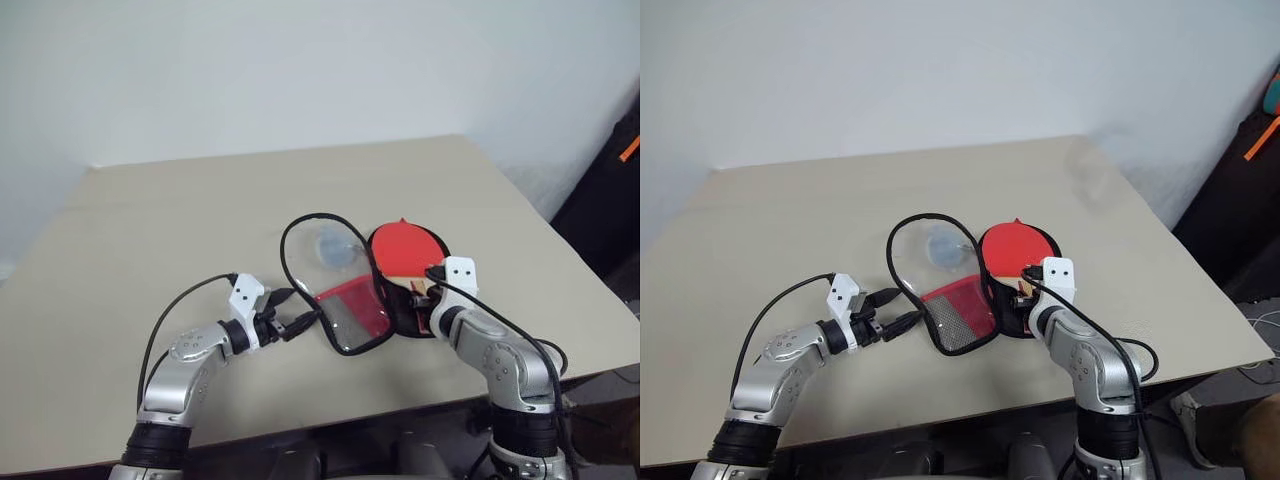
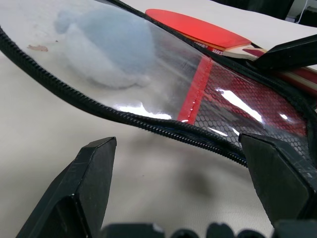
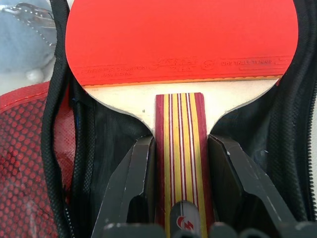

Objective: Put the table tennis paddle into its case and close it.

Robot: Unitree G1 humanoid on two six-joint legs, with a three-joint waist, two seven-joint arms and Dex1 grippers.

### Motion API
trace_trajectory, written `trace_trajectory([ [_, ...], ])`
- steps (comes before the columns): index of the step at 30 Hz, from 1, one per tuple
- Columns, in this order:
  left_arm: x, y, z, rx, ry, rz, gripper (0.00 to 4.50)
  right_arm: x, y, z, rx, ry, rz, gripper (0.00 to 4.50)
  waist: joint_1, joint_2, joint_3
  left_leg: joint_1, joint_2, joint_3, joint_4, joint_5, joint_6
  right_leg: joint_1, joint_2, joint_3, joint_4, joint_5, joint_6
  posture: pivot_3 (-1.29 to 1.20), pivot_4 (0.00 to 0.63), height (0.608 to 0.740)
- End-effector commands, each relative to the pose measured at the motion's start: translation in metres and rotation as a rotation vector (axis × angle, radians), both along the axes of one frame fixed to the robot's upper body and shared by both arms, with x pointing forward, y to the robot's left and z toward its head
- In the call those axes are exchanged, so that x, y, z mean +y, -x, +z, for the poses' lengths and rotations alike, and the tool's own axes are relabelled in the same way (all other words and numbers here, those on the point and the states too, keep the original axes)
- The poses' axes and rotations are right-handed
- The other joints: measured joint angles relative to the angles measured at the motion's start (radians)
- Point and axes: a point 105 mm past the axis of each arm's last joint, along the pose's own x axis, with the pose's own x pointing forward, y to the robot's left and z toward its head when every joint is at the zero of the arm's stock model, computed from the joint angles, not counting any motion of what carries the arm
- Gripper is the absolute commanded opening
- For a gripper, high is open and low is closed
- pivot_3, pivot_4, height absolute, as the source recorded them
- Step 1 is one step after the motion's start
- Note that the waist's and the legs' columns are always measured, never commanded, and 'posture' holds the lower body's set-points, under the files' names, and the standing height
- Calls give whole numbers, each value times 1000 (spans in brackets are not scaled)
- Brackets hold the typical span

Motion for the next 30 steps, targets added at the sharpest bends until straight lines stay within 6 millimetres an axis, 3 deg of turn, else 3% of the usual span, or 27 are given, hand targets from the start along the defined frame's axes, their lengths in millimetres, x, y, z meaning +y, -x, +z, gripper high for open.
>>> trace_trajectory([
  [1, 0, -2, 14, -63, -5, -5, 4228, 0, -3, 3, -4, -4, 3, 1243, 0, 0, 0, 0, 0, 0, 0, 0, 0, 0, 0, 0, 0, 0, 0, 0, 0, 740],
  [7, 0, -3, 14, -66, -7, -7, 4228, -1, -1, 6, -17, 14, 28, 3288, 0, 0, 0, 0, 0, 0, 0, 0, 0, 0, 0, 0, 0, 0, 0, 0, 0, 740],
  [10, -1, -3, 14, -67, -7, -10, 4228, -7, -3, 17, -77, -10, 19, 4316, 1, 0, 0, 0, 0, 0, 1, 0, 0, 1, 0, 0, 0, 0, 0, 0, 0, 740],
  [16, 0, -6, 15, -72, -8, -13, 4228, -37, 0, 60, -310, -146, 16, 4316, 1, 0, 0, 0, 0, 0, 1, 0, 0, 1, 0, 0, 0, 0, 0, 0, 0, 740],
  [19, -7, -9, 15, -82, -5, -38, 4228, -40, 2, 93, -477, -431, 106, 4316, 0, 0, 0, 0, 0, 0, 1, 0, 0, 1, 0, 0, 0, 0, 0, 0, 0, 740],
  [21, -15, -14, 15, -90, -1, -57, 4228, -46, 1, 108, -552, -533, 119, 4316, 0, 0, 0, 0, 0, 0, 1, 0, 0, 2, 0, 0, 0, 0, 0, 0, 0, 740],
  [23, -27, -22, 16, -124, 0, -66, 4228, -54, -5, 108, -567, -524, 73, 4316, 1, 0, 0, 1, 0, 0, 1, 0, 0, 2, 0, 0, 0, 0, 0, 0, 0, 740],
  [26, -54, -36, 28, -150, 80, -56, 4228, -50, -7, 102, -562, -471, 72, 4316, 8, 0, 0, 0, -1, 0, 2, 0, 0, 3, 0, 0, -1, 0, 0, 0, 0, 740],
  [30, -88, -37, 45, -183, 157, -143, 4228, -49, -7, 98, -569, -485, 35, 4316, 6, 0, 0, -1, -1, 0, 3, 0, 0, 3, 0, 0, -1, 0, 0, 0, 0, 740],
])
